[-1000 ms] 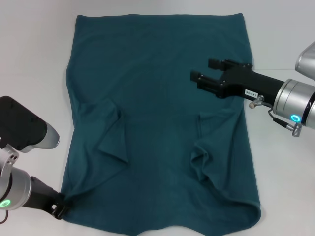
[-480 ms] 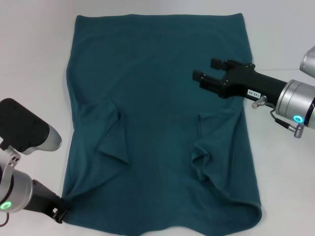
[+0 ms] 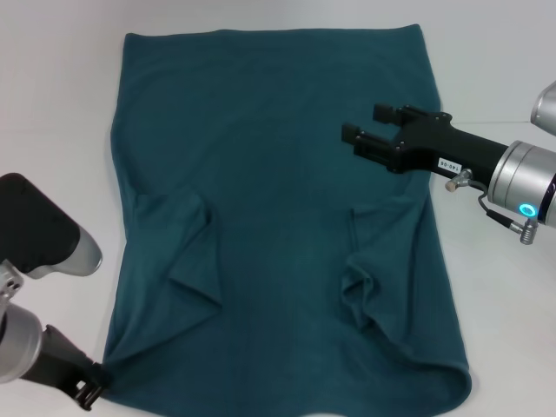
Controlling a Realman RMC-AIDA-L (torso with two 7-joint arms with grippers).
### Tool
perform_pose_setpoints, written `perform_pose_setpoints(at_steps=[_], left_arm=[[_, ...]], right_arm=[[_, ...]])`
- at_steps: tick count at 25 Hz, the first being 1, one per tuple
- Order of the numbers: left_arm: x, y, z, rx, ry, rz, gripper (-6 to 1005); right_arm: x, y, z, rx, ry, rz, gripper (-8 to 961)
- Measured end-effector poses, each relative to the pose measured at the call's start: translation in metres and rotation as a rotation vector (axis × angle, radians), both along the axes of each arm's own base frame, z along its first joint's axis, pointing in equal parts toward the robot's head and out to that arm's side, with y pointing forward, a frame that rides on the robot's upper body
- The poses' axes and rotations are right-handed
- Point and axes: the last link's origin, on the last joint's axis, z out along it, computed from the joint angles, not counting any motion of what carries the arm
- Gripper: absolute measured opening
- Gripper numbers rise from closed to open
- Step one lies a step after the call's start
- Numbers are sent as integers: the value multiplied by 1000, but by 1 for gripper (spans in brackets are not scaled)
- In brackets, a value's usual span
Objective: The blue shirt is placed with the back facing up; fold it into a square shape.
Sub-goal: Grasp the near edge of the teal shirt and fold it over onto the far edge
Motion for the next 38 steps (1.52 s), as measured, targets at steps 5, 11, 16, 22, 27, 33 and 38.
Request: perform_pose_setpoints(at_steps=[5, 11, 16, 22, 27, 33, 38], left_arm=[[-1, -7, 10, -38, 9, 3, 36], [0, -17, 12, -109, 22, 0, 37], [1, -17, 12, -119, 24, -10, 37], [0, -16, 11, -120, 24, -11, 37], [0, -17, 10, -126, 24, -11, 36], [-1, -18, 10, -144, 27, -20, 36], [2, -15, 10, -148, 30, -32, 36]], right_arm=[[5, -2, -3, -46, -38, -22, 695], [5, -9, -3, -178, -193, -101, 694], [-11, -26, 3, -307, -284, -178, 694], [-25, -55, 17, -429, -393, -275, 694], [-23, -80, 20, -552, -518, -399, 693], [-18, -98, 8, -642, -581, -455, 693], [-16, -108, 5, -680, -594, -466, 693]])
